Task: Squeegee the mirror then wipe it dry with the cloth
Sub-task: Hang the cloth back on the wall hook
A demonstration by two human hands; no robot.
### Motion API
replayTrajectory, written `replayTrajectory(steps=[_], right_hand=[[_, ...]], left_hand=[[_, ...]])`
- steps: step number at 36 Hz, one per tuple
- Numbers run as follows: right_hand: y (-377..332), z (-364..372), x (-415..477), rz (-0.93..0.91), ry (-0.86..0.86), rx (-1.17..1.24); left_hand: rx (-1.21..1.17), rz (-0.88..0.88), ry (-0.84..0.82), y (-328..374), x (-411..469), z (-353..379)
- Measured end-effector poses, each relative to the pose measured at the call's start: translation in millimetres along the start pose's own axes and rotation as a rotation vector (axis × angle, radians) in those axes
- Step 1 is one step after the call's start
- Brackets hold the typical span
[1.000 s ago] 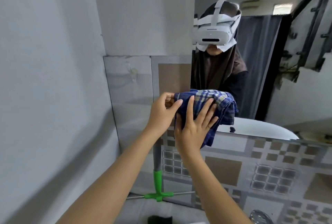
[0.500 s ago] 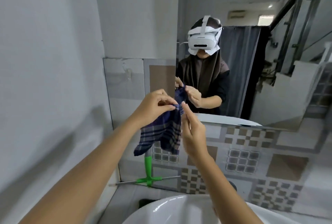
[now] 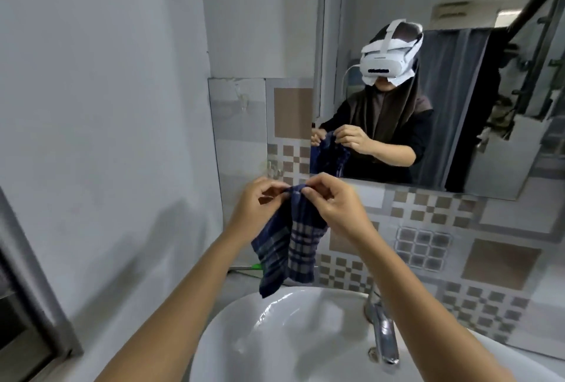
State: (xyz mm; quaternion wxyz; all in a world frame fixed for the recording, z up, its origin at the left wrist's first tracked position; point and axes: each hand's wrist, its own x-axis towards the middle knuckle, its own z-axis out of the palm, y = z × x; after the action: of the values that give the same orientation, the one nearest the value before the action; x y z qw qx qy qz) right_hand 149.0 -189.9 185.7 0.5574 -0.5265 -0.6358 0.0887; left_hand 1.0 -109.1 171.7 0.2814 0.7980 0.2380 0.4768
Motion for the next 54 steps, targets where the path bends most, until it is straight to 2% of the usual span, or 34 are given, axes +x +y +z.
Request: replayTrajectory(steps=[2, 5, 10, 15, 22, 29, 32, 41, 47, 51, 54], right_hand=[[-5, 1, 1, -0.042, -0.031, -0.128], [-10, 1, 5, -0.07, -0.071, -0.197], [-17, -3, 20, -0.116, -0.129, -0.305], [-12, -3, 43, -0.128, -0.093, -0.41], [-13, 29, 91, -0.099, 0.123, -0.431], [-43, 64, 187, -0.188, 0.379, -0.508], [-46, 73, 223, -0.226, 0.435, -0.556], [-5, 103, 255, -0.357, 0.447, -0.767], [12, 116, 235, -0.361, 0.48, -0.569], [14, 121, 229, -0.278, 0.439, -0.432], [11, 125, 222, -0.202, 0.438, -0.357]], left_hand=[[-0.074, -0.105, 0.013, -7, -13, 10], [-0.217, -0.265, 0.01, -18, -28, 20], [-0.414, -0.311, 0.075, -21, -34, 14], [-0.319, -0.214, 0.153, -27, -11, -14], [0.049, 0.099, 0.279, -31, 65, -68], [0.092, 0.186, 0.469, -36, 170, -107], [0.074, 0.191, 0.504, -40, 206, -115], [0.027, 0.159, 0.534, -74, 232, -101], [-0.177, 0.106, 0.476, -88, 222, -100], [-0.303, 0.044, 0.344, -87, 215, -103], [-0.386, 0.06, 0.199, -85, 202, -105]])
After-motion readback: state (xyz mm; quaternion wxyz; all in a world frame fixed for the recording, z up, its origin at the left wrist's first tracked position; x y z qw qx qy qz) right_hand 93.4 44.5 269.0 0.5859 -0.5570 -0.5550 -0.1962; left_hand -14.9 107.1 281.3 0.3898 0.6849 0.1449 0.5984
